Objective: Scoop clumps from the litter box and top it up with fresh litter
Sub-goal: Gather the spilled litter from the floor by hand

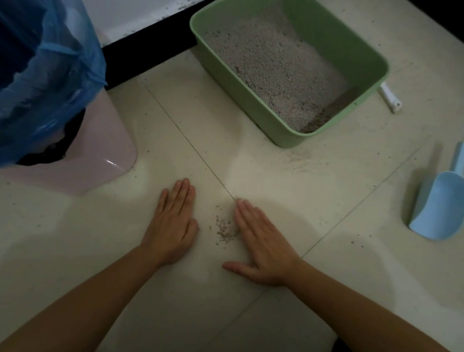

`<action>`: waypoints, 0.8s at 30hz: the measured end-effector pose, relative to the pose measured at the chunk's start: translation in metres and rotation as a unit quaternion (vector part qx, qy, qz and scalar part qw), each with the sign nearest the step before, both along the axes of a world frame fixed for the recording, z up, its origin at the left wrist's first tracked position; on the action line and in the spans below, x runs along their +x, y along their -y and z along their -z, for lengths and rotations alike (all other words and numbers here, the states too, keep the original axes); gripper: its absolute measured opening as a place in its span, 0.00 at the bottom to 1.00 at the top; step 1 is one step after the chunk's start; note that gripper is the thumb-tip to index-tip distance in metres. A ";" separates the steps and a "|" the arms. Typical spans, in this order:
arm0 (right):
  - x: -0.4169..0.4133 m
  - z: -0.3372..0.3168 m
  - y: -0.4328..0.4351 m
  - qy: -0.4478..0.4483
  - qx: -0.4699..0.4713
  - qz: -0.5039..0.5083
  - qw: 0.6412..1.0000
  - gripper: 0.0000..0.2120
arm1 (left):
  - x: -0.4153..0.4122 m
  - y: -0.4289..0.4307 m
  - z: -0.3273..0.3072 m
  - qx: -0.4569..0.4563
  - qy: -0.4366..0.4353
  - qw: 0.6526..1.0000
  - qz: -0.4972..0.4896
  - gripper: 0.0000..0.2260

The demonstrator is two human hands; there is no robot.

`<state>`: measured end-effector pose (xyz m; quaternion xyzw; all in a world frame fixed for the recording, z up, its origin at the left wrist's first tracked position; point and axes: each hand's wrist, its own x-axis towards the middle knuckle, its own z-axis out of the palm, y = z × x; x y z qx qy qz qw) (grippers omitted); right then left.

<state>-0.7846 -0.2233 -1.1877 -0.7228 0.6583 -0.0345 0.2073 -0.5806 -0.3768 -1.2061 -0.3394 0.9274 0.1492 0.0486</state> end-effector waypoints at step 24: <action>0.011 0.011 -0.014 -0.058 0.006 -0.024 0.998 0.43 | 0.052 0.005 -0.016 -0.071 0.019 0.997 0.036 0.24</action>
